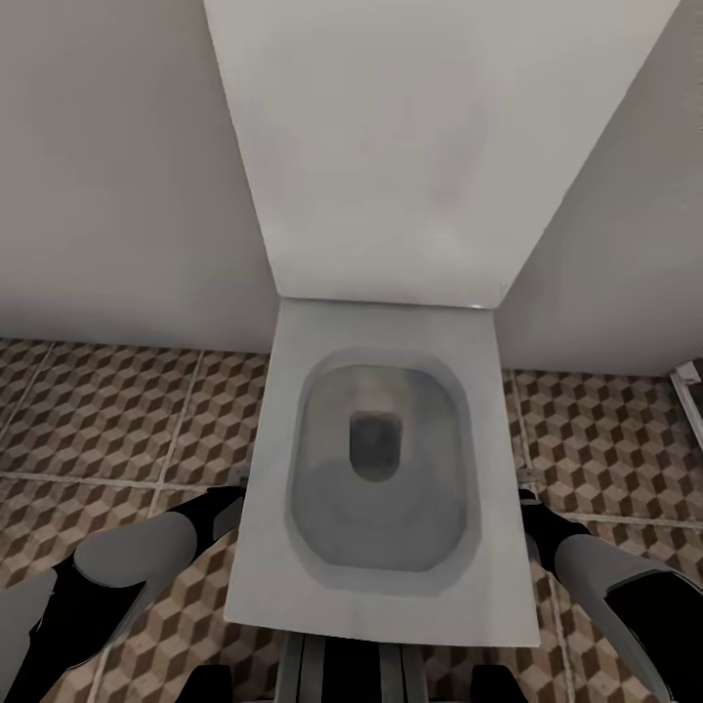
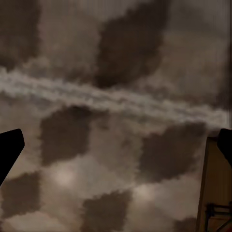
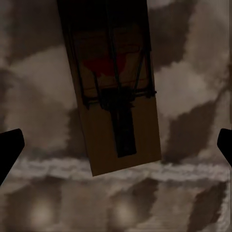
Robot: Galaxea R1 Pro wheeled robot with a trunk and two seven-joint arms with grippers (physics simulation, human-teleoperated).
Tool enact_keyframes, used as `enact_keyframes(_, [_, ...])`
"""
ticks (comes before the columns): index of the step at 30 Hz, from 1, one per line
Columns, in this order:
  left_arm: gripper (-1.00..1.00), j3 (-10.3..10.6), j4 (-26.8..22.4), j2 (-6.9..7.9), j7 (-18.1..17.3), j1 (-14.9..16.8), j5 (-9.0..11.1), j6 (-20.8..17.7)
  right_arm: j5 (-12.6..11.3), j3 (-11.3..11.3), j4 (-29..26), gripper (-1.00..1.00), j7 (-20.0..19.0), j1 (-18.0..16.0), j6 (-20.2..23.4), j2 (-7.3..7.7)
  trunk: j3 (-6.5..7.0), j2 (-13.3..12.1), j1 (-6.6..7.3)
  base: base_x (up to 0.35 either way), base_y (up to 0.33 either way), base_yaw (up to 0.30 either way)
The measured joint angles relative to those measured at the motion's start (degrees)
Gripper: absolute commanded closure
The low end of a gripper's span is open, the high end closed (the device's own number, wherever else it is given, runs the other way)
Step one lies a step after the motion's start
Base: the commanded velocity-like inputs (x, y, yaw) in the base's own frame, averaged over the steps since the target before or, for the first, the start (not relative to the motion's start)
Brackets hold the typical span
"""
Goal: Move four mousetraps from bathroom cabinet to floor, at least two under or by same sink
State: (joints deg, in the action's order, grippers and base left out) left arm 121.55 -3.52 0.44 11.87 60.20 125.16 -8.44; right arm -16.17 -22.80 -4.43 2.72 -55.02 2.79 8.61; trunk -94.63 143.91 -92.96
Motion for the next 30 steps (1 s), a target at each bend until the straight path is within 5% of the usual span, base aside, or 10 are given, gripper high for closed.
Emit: enact_keyframes(30, [-1.0, 0.0, 0.0, 0.09, 0.0, 0.0, 0.0, 0.0, 0.0, 0.0, 0.0, -1.0, 0.0, 0.0, 0.0, 0.0, 0.02, 0.0, 0.0, 0.0, 0.0, -0.005])
